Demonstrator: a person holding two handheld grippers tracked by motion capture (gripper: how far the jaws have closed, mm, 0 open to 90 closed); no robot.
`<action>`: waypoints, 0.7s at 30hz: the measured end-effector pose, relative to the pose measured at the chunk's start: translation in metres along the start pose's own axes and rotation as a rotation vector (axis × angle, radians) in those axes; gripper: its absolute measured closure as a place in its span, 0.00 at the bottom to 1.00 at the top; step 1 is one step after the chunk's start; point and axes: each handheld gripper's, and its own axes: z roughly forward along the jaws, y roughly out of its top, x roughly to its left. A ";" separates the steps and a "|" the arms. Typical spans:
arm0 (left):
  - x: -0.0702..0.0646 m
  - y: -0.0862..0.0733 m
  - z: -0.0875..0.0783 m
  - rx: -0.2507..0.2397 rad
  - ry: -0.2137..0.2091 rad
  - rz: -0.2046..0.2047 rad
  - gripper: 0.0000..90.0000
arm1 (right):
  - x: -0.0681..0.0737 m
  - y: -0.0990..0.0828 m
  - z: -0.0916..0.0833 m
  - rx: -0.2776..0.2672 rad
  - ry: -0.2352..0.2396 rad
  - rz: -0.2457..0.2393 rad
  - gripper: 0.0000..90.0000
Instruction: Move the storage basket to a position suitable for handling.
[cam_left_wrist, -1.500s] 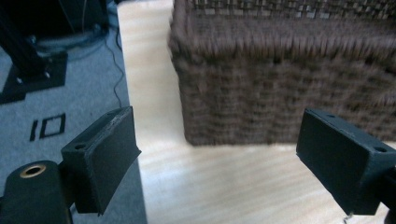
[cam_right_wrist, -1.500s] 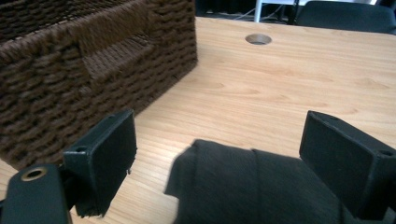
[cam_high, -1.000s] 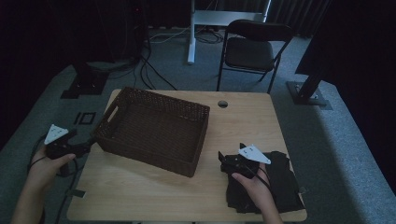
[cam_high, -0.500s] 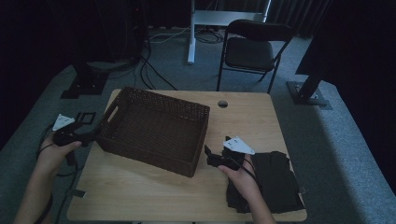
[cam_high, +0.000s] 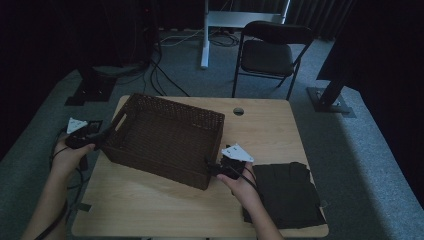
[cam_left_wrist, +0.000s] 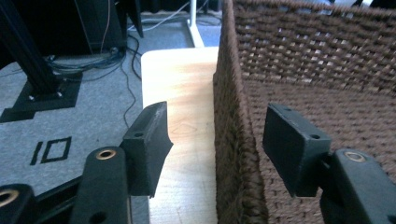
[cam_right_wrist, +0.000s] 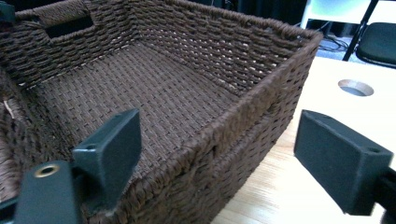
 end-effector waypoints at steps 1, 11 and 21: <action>-0.001 -0.001 0.001 0.006 -0.010 0.000 0.48 | 0.001 -0.001 0.002 0.001 0.001 0.009 0.20; -0.001 -0.007 0.008 0.057 -0.054 -0.033 0.65 | 0.008 -0.004 0.012 0.022 -0.034 0.026 0.34; -0.014 -0.008 0.006 0.086 -0.013 -0.045 0.90 | 0.013 -0.006 0.021 0.071 -0.036 0.084 0.52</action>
